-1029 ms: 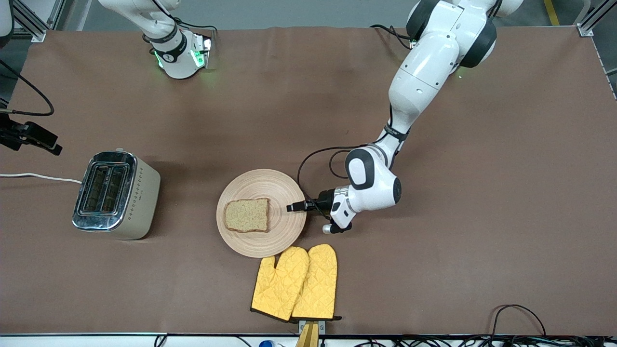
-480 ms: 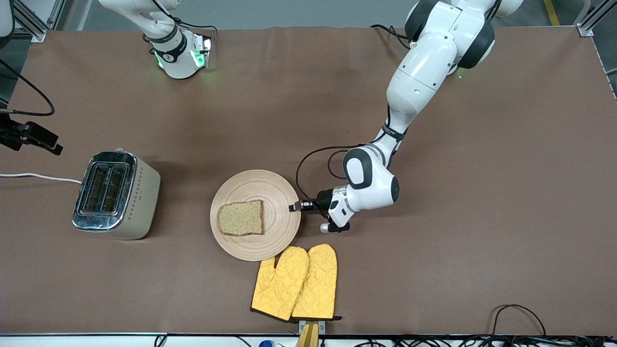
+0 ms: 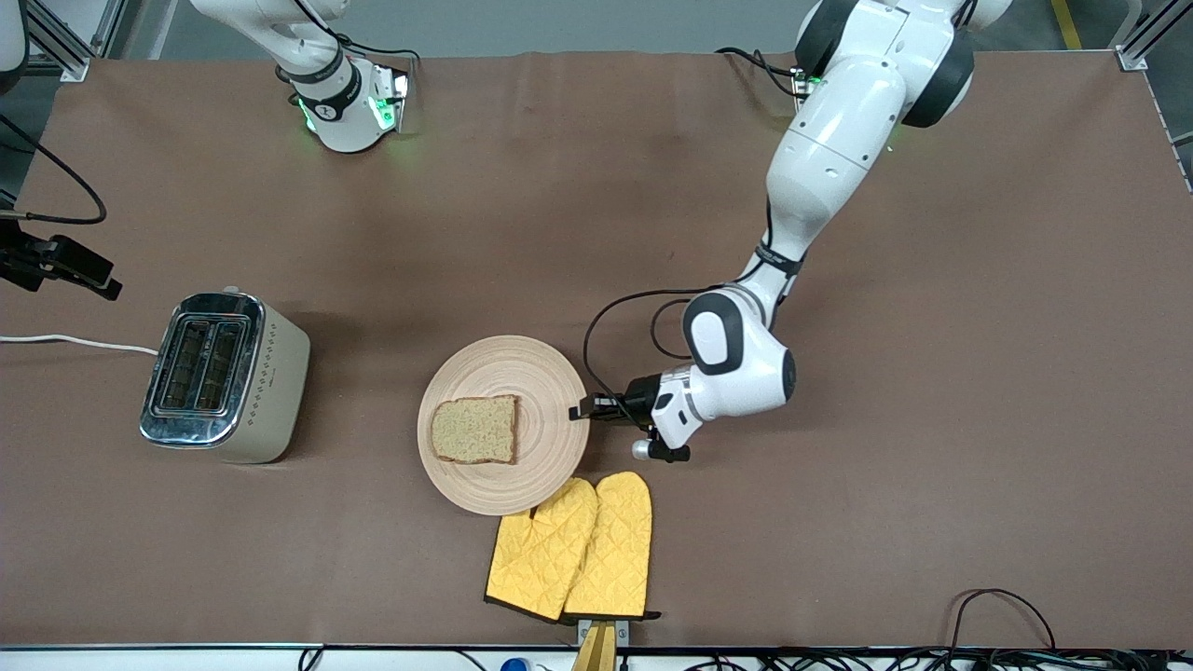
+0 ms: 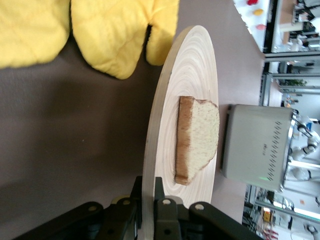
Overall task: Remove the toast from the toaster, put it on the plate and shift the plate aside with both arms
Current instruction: 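Slide the plate with the toast away from the toaster using the left gripper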
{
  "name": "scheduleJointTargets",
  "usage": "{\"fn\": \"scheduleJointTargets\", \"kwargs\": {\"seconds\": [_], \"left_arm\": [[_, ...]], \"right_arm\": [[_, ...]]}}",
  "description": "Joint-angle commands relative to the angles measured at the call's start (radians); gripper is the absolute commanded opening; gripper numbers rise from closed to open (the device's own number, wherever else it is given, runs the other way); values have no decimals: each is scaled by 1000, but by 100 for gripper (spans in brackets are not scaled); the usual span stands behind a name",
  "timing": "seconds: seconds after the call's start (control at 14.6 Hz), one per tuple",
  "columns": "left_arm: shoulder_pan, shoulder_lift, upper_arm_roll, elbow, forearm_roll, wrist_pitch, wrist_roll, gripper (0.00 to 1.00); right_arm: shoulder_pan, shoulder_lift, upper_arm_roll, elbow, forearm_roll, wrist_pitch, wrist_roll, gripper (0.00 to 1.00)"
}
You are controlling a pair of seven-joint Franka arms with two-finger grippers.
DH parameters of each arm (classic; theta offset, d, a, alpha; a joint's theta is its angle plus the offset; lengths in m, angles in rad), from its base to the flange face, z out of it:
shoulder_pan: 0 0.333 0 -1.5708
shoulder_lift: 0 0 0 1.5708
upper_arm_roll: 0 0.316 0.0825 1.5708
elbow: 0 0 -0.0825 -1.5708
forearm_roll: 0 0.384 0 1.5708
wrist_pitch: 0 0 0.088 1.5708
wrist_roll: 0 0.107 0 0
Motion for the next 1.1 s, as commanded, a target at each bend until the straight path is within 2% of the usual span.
{"fn": "scheduleJointTargets", "kwargs": {"seconds": [0.0,0.21,0.34,0.48,0.62,0.82,1.03], "left_arm": [[72,-88,-9,-103,-5,-121,127,0],[187,-153,-9,-198,-5,-303,244,0],[305,-162,-4,-225,20,-463,280,0],[454,-162,-9,-222,151,-569,278,0],[581,-156,-7,-212,211,-656,280,0],[727,-154,-9,-211,337,-671,295,0],[822,-139,-7,-211,400,-671,385,0]], "right_arm": [[-8,-15,10,-21,-17,3,-8,100],[-8,-15,10,-21,-17,3,-8,100],[-8,-15,10,-21,-17,2,-8,100],[-8,-15,10,-22,-17,2,-8,100],[-8,-15,10,-21,-17,2,-8,100],[-8,-15,10,-21,-17,2,-8,100],[-8,-15,10,-22,-17,2,-8,100]]}}
